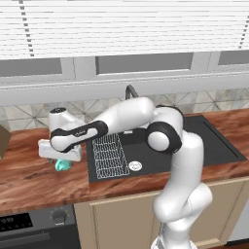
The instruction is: Pick the mug and place it in the sink. Pick the bowl and place it in the open cabinet and then close the cabinet.
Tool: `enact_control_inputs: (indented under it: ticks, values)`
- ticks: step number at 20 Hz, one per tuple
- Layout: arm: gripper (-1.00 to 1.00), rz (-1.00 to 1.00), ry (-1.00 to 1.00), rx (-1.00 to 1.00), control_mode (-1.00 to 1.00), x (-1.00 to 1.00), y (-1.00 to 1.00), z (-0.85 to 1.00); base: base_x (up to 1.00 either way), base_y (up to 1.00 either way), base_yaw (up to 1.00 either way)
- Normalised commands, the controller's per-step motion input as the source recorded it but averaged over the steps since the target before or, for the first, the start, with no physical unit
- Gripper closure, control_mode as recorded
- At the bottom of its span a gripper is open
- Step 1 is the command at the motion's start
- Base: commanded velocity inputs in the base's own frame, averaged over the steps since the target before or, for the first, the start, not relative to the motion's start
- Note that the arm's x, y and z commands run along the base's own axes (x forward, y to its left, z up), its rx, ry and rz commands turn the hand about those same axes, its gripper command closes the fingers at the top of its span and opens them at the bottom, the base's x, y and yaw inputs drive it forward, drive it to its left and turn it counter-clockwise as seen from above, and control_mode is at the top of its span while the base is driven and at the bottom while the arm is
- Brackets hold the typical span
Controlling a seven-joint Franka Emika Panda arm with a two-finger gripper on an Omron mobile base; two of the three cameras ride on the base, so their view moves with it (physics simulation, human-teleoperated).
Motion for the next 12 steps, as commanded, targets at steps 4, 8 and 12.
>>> enact_control_inputs:
  ticks: [4, 8, 12]
  values:
    - [-1.00, -0.01, 0.00, 0.00, -1.00, 0.21, 0.07, -0.20, 0.00, 0.00, 0.00]
    - [-1.00, -0.01, 0.00, 0.00, -1.00, 0.20, 0.13, -0.06, 0.00, 0.00, 0.00]
    - [-1.00, 0.00, 0.00, 0.00, -1.00, 0.26, 0.13, -0.01, 0.00, 0.00, 0.00]
